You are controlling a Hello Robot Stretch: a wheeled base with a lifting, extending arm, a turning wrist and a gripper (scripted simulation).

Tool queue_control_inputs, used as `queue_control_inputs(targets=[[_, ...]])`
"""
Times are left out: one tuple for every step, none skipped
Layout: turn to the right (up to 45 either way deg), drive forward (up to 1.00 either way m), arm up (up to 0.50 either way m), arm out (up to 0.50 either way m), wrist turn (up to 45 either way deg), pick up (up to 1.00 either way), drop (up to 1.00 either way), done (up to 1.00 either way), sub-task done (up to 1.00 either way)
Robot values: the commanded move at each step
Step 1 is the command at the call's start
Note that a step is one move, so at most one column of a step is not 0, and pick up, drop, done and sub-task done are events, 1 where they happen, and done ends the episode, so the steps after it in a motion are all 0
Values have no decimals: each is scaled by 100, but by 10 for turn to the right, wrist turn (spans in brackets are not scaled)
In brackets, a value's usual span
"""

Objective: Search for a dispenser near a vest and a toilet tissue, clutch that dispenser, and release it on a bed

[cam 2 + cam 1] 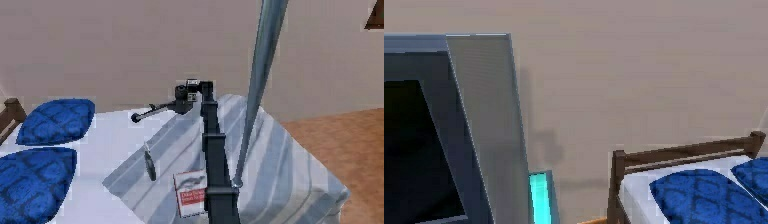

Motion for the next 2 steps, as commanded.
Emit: queue_control_inputs(targets=[[0,0,0,-8,0,0,0,0,0],[0,0,0,0,0,0,0,100,0]])
